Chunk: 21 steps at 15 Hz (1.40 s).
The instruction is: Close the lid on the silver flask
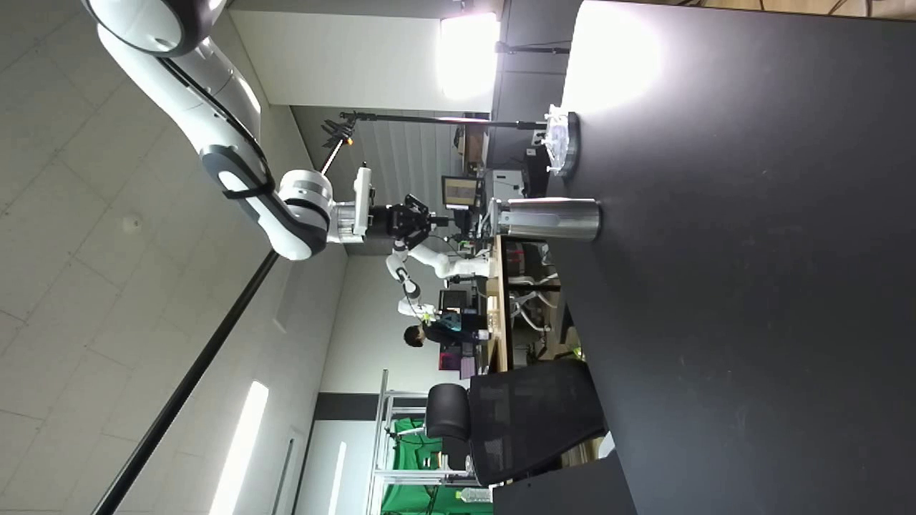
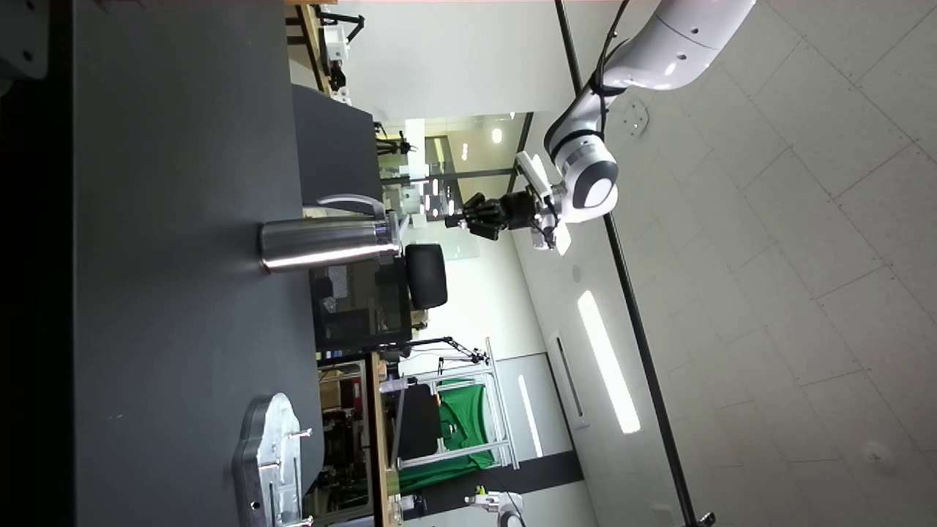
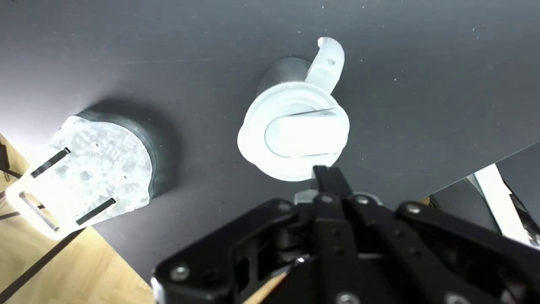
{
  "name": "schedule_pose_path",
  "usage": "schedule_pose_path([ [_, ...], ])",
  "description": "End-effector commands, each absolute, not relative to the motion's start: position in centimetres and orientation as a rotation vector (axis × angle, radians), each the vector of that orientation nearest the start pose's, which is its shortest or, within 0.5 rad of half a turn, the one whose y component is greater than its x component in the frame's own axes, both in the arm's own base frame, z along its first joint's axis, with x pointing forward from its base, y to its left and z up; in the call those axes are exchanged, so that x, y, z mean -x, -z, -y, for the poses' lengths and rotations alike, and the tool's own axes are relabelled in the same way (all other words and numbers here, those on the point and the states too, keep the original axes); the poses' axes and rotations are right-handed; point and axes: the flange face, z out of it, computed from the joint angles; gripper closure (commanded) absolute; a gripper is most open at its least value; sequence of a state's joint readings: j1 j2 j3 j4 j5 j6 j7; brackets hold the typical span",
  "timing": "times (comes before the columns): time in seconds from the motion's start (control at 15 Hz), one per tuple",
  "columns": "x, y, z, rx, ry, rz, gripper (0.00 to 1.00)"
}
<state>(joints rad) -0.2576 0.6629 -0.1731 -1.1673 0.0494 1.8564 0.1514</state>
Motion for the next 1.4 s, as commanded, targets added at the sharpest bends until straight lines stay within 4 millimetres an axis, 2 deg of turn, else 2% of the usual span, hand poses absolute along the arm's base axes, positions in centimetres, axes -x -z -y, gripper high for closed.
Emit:
schedule_pose_path([
  [0.0,-69.8,-40.9,27.9,3.055,-0.017,-0.899,1.00],
  [0.67,-70.6,-38.3,27.8,3.061,-0.132,-0.899,1.00],
  [1.33,-71.4,-36.4,27.3,3.077,-0.156,-0.879,1.00],
])
